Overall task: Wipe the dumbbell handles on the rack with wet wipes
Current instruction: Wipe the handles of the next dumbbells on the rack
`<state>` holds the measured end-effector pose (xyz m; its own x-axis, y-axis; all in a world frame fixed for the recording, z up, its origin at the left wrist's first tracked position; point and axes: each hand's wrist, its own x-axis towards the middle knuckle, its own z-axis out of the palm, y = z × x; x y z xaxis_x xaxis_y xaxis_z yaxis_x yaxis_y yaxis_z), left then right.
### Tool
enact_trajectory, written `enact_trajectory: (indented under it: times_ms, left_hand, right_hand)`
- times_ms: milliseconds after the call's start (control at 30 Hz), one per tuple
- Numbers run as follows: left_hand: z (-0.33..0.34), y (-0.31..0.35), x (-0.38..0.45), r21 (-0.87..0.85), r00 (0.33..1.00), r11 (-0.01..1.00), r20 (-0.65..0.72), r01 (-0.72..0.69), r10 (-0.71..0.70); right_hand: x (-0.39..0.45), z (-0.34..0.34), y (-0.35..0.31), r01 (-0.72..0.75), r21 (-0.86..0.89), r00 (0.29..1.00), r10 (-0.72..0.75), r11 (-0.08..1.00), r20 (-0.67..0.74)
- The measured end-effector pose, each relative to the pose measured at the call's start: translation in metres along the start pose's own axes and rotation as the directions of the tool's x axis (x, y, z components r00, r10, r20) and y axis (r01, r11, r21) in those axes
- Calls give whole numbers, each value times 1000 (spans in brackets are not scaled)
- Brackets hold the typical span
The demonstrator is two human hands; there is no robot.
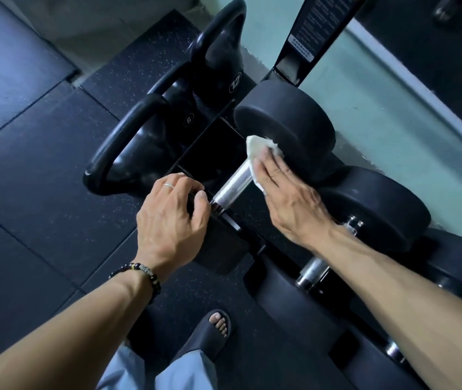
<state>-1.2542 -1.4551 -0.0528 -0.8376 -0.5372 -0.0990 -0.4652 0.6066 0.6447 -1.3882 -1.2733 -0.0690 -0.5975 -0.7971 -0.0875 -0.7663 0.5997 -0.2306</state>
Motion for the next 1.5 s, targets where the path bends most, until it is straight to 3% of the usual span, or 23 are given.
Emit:
enact_trajectory:
  times_ms: [67, 167, 267, 333, 400, 500, 567, 633, 733, 900, 967, 1033, 1100, 1167, 1233, 1300, 1333, 1400, 1500]
  left_hand:
    - [-1, 2, 0, 0, 1000, 1000, 9, 14, -14]
    - [-1, 4, 0, 8, 1000, 1000, 9, 27, -27]
    - [-1, 4, 0, 9, 999, 999, 25, 40, -40]
    - [0, 3, 0, 17, 998, 999, 37, 42, -42]
    - [0, 2, 1, 26, 998, 999, 40, 37, -38]
    - [1, 2, 2, 39, 999, 999, 50, 18, -20]
    - [0, 2, 1, 37, 999, 999, 49, 13, -14]
    - [-1, 3, 0, 32, 998, 999, 55, 13, -14]
    - [-1, 2, 1, 35, 998, 999, 65, 11, -14]
    - [-1, 1, 1, 30, 997, 1000, 74, 4, -6]
    - [-1, 1, 1, 27, 997, 1000, 73, 4, -6]
    - [-1, 0, 1, 20, 997, 1000, 78, 6, -8]
    - [-1, 0, 1, 17, 997, 1000, 78, 5, -7]
    - [-1, 0, 0, 15, 997, 1000, 81, 4, -5]
    - [-1, 0, 0, 16, 997, 1000, 81, 0, -1]
    - [0, 0, 1, 22, 996, 1000, 85, 1, -3]
    - [0, 0, 1, 23, 996, 1000, 86, 0, -2]
    - [0, -1, 1, 18, 996, 1000, 86, 1, -2]
    - [0, -1, 2, 5, 996, 1000, 83, -14, 14]
  right_hand:
    - [-3, -2, -31, -209, 321, 977, 184, 924, 108]
    - [-6, -1, -70, -455, 678, 890, 327, 577, 319]
    - [5, -6, -77, -520, 810, 815, 440, 271, 376]
    - [18, -9, -76, -523, 829, 769, 528, 198, 360]
    - [23, -11, -82, -533, 810, 770, 537, 245, 344]
    - [6, -15, -95, -600, 767, 772, 412, 225, 483]
    - [-1, -17, -96, -646, 701, 759, 354, 302, 547]
    - [9, -17, -86, -645, 664, 760, 410, 379, 504]
    - [26, -16, -80, -605, 722, 763, 504, 337, 404]
    - [-2, -15, -99, -693, 622, 721, 350, 365, 598]
    - [1, -13, -93, -663, 644, 748, 349, 381, 565]
    - [13, -10, -85, -635, 706, 760, 420, 315, 496]
    - [21, -8, -84, -657, 705, 727, 468, 265, 502]
    - [11, -8, -92, -721, 631, 686, 418, 286, 595]
    - [2, -8, -96, -712, 608, 702, 376, 351, 605]
    - [6, -8, -93, -666, 679, 732, 450, 309, 512]
    - [14, -8, -90, -646, 720, 714, 533, 254, 454]
    - [29, -7, -84, -633, 752, 629, 690, 186, 359]
    - [29, 3, -88, -674, 708, 550, 783, 211, 289]
